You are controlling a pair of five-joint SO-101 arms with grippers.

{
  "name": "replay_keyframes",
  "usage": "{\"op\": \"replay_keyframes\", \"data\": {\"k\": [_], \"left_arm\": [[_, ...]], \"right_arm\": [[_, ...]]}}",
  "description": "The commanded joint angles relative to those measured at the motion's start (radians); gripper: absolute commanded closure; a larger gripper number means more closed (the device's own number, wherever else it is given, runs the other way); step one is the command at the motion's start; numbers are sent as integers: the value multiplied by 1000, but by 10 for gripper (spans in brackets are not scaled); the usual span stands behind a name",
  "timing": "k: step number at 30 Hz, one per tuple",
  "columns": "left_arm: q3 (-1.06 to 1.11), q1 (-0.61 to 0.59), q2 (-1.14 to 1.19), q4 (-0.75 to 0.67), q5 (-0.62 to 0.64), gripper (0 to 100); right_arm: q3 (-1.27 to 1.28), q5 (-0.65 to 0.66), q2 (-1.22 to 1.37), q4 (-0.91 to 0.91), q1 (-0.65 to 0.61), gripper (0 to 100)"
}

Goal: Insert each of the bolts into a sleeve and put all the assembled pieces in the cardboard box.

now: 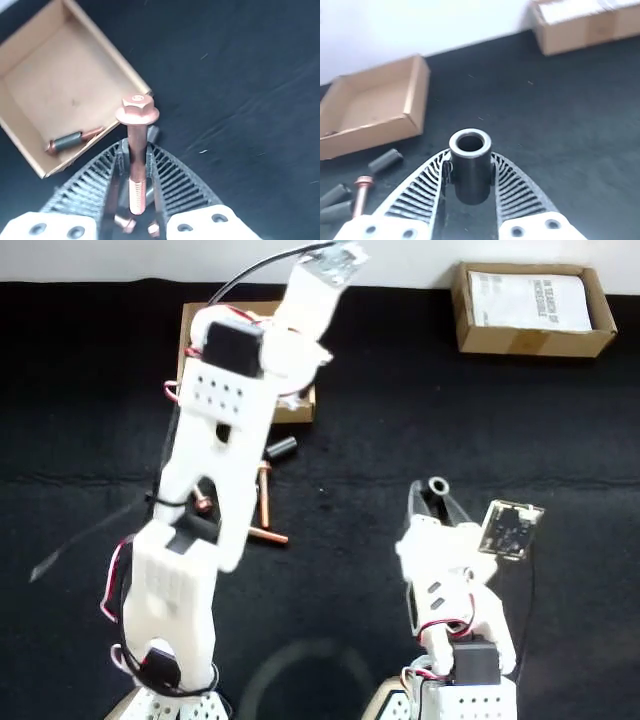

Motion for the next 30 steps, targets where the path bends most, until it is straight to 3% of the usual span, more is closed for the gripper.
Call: {"op": "replay_keyframes", "data": {"k": [1,7,15,20,30], "left_arm": [[-64,24,-142,-37,167,991],[-185,-35,-205,-20,411,991],[-203,-117,-381,15,419,991],[-31,-111,-544,15,419,991],[572,-73,-975,-14,416,991]], "right_arm": [[1,-5,-8,-73,-82,992],[-2,-5,-8,-94,-183,992],[-8,78,-8,-93,-205,992],[1,91,-8,-93,-206,992],[1,91,-8,-93,-206,992]]}}
